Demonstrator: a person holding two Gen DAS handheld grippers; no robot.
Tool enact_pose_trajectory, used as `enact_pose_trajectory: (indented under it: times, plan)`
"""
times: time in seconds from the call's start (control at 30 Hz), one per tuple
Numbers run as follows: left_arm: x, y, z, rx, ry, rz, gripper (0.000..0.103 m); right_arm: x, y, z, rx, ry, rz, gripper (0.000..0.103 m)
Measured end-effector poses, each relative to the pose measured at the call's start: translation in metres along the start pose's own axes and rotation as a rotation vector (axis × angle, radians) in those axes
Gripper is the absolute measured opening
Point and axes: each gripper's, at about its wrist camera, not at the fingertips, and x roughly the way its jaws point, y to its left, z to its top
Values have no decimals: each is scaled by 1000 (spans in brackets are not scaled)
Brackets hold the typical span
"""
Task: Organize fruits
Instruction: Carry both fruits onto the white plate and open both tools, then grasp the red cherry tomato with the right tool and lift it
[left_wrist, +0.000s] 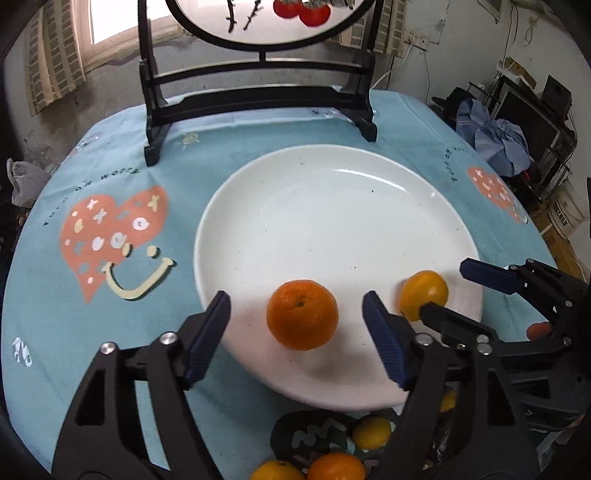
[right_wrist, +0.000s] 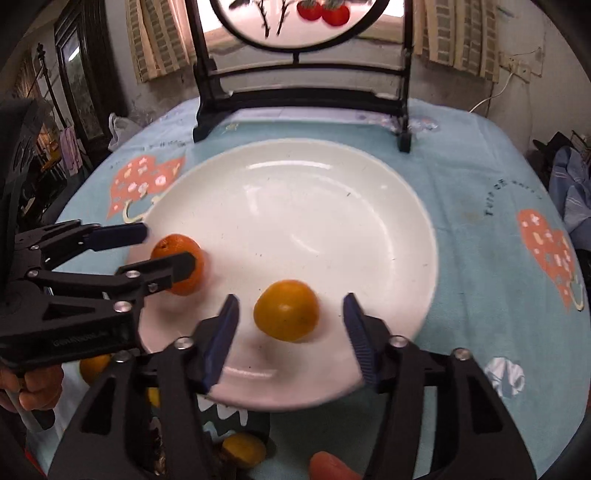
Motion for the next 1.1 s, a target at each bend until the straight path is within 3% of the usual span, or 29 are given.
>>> enact_pose_trajectory:
  times: [0.17,0.27,0.37,0.47,0.6,0.73,0.83,1.0,1.1]
  plan:
    - [-71,8,-22,-22,-99,-7,93,-70,4,-22,25,-120,29,76]
    - [-110,7,-54,2,-134,30,95,-106,10,-52,39,-149,29,96]
    - [-139,7,-97,12,-164,51,97,-129,19,-89,-8,-160,-26,96]
    - [-157,9,-141,-1,-189,27,97,-138,30,-131,-82,-152,-80,96]
    - [-160,13,-193,-52,-202,13,97,-135,33,-165,-98,-136,-91,87]
    - [-147,15,-217,-48,-176,-15,97,-128,32,-178,-83,-127,-96,86]
    - [-139,15,-224,-38,-162,24,97,-118,28,-176,-70,-98,-91,78]
    - [-137,22,-223,-66,-151,-19,97,-101,26,-172,-71,-51,-105,73]
    - [-137,24,-223,-75,-149,-36,97,-93,29,-171,-85,-29,-104,64]
